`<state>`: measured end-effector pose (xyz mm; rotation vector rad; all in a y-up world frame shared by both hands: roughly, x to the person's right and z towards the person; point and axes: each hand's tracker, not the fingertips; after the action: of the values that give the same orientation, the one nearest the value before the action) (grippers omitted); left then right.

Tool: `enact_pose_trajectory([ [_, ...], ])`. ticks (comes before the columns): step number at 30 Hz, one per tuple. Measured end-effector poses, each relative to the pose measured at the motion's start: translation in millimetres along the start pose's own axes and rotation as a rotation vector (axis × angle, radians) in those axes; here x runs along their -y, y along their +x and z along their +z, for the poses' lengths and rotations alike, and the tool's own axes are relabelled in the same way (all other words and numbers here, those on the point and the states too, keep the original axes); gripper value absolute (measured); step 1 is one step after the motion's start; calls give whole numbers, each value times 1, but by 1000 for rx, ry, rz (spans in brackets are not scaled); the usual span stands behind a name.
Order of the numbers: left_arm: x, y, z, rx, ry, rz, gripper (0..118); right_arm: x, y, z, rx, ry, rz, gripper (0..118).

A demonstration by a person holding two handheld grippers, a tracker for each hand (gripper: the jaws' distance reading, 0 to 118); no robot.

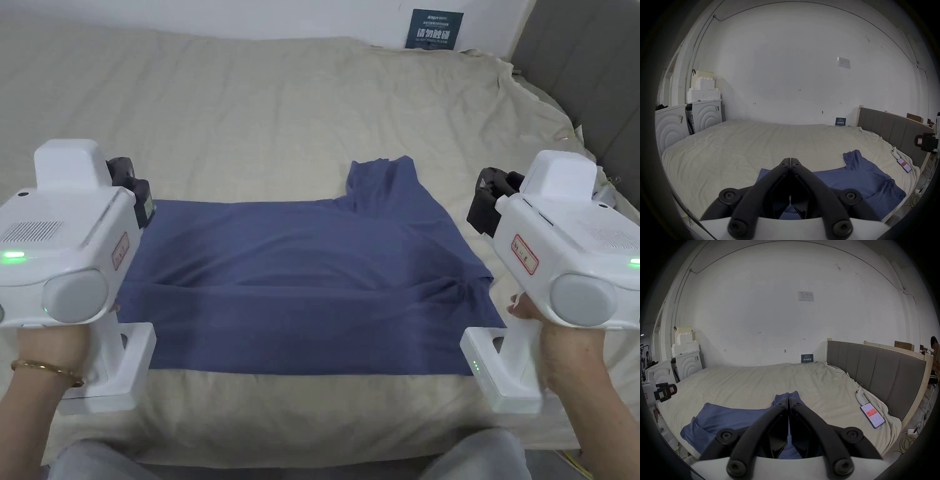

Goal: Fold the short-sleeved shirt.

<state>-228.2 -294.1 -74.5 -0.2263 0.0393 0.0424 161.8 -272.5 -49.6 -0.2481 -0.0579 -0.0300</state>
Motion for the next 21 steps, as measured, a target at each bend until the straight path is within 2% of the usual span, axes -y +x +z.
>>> enact_pose_trajectory([
  [5,-4,1,-15,7,-10,16,0,-8,3,-34,4,-48,15,0],
  [9,-5,2,-32,6,-13,24,0,-22,10,-89,19,-112,10,0],
  [15,-7,6,-61,-2,-28,40,0,-28,25,-206,41,-425,-4,2],
  [16,-7,7,-66,-3,-32,40,0,-28,24,-222,37,-481,-2,14],
  [17,-6,7,-72,-3,-38,41,0,-27,26,-241,35,-563,-14,34],
  [19,-5,8,-82,-7,-50,44,0,-21,29,-272,53,-694,-57,82],
  [20,-4,9,-88,-8,-56,45,0,-16,29,-287,31,-756,-63,92],
  [21,-3,9,-93,-13,-63,46,0,-11,29,-300,32,-777,-54,95],
])
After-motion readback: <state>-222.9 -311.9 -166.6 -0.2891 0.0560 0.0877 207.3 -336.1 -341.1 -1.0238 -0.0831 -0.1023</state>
